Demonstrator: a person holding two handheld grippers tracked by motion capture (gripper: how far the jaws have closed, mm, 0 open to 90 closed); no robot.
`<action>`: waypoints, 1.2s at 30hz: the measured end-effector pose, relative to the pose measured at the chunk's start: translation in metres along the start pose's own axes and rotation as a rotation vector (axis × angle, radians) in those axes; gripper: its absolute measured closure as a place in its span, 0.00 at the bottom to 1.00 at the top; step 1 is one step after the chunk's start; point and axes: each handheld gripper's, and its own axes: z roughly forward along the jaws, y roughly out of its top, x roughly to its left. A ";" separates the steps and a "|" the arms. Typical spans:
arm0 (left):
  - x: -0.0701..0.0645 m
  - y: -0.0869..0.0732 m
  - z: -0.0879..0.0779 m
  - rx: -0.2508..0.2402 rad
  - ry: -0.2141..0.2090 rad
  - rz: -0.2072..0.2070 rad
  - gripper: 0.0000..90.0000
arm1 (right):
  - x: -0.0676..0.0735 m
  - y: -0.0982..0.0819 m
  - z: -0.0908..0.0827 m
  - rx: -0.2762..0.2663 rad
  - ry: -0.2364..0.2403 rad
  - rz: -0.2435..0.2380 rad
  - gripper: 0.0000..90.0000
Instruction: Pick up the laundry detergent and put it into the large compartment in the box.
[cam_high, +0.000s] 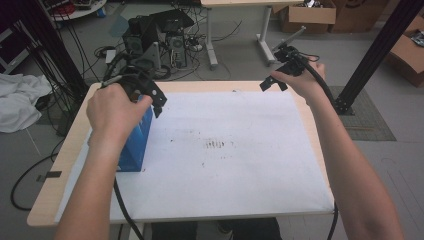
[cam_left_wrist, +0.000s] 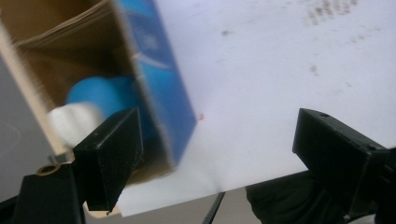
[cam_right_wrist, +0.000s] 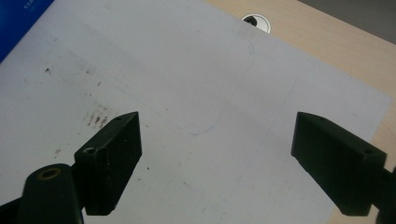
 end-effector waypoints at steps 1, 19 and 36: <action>-0.006 0.001 0.000 -0.002 -0.017 0.018 0.19 | 0.000 0.000 0.000 0.001 -0.002 -0.001 0.18; -0.066 0.023 0.012 -0.024 -0.113 0.167 0.18 | -0.002 -0.003 -0.004 0.004 -0.008 0.005 0.18; -0.076 0.028 0.018 -0.004 -0.103 0.187 0.18 | -0.003 -0.003 -0.004 0.006 -0.011 0.007 0.18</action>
